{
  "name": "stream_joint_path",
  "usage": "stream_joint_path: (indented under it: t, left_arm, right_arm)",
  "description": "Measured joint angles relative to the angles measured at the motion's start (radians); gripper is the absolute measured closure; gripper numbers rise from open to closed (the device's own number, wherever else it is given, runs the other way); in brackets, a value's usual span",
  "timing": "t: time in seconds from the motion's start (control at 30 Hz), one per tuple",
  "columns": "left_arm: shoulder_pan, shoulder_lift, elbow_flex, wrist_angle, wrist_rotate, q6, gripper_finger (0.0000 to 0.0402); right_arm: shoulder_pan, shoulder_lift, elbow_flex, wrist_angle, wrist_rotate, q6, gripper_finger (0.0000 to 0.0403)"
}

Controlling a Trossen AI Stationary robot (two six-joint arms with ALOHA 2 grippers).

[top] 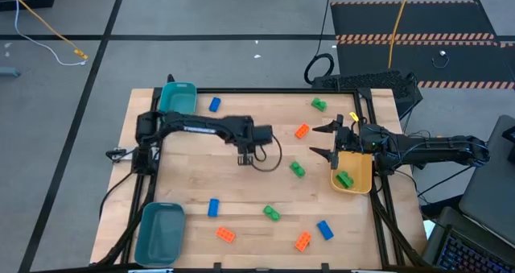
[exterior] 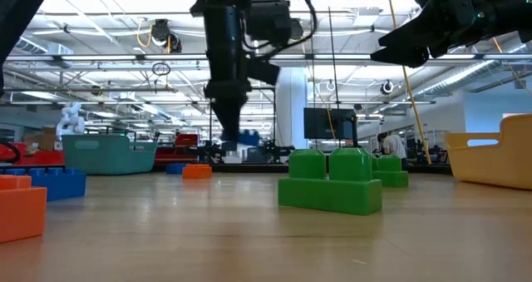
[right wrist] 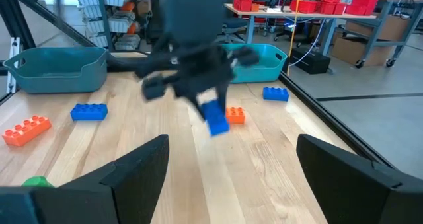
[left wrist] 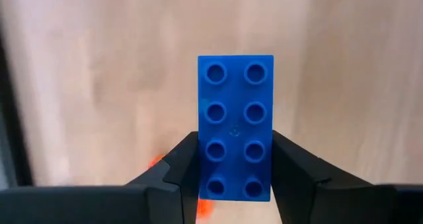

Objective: Sort & place blocks by color
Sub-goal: Put the blue game piece into the light blue bin

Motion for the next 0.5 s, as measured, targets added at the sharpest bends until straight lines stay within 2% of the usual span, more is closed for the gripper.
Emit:
stream_joint_path:
  t: [0.33, 0.5]
  left_arm:
    - [0.297, -0.196, -0.009, -0.021, -0.022, -0.064, 0.0264]
    - [0.443, -0.254, -0.009, -0.114, -0.035, -0.09, 0.0264]
  right_arm:
    - [0.0, 0.0, 0.0, -0.002, -0.001, 0.027, 0.0078]
    - [0.0, 0.0, 0.0, -0.003, -0.003, 0.027, 0.0078]
